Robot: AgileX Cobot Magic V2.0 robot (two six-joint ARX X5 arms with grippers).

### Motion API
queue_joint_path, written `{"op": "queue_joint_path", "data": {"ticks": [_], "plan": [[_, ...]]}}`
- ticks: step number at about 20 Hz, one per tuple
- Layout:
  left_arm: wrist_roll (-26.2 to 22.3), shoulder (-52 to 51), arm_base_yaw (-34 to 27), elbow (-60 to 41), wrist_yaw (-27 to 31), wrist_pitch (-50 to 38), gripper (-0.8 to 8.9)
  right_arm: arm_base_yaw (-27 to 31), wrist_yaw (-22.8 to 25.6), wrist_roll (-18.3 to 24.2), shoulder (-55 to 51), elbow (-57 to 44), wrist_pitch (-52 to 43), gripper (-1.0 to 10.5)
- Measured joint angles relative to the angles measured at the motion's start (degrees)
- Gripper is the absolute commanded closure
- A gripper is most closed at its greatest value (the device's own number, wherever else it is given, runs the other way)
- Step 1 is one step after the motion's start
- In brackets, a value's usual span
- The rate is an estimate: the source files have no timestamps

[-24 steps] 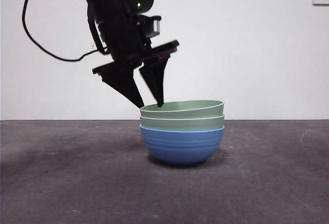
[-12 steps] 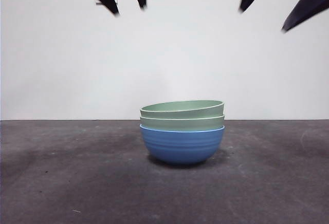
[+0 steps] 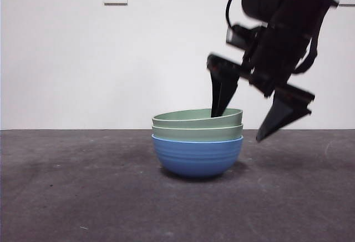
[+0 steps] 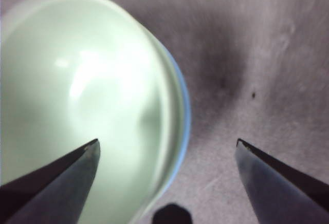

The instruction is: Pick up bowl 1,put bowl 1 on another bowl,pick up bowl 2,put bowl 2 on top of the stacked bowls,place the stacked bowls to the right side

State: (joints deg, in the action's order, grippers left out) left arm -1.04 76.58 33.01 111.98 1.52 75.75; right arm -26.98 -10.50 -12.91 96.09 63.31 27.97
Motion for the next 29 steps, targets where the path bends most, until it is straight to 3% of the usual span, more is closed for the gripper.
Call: {"op": "queue_joint_path", "data": {"ticks": [2, 7, 11, 22, 29], "plan": [[-0.02, -0.7, 0.0, 0.0, 0.0, 0.26, 4.58, 0.0, -1.01, -0.22, 1.57, 0.0, -0.26, 5.6], [0.0, -0.79, 0.0, 0.0, 0.0, 0.59, 4.58, 0.0, -3.04, -0.39, 2.19, 0.0, -0.94, 8.6], [-0.02, -0.79, 0.0, 0.0, 0.0, 0.59, 4.58, 0.11, -2.95, -0.48, 2.19, 0.0, -1.51, 9.6], [-0.02, -0.79, 0.0, 0.0, -0.02, 0.59, 4.59, 2.23, -2.84, -0.35, -3.13, -0.04, -1.29, 9.6], [0.0, -0.79, 0.0, -0.02, -0.17, 0.59, 4.59, 16.46, -2.27, 1.62, -6.01, -0.04, 0.74, 9.6]]}}
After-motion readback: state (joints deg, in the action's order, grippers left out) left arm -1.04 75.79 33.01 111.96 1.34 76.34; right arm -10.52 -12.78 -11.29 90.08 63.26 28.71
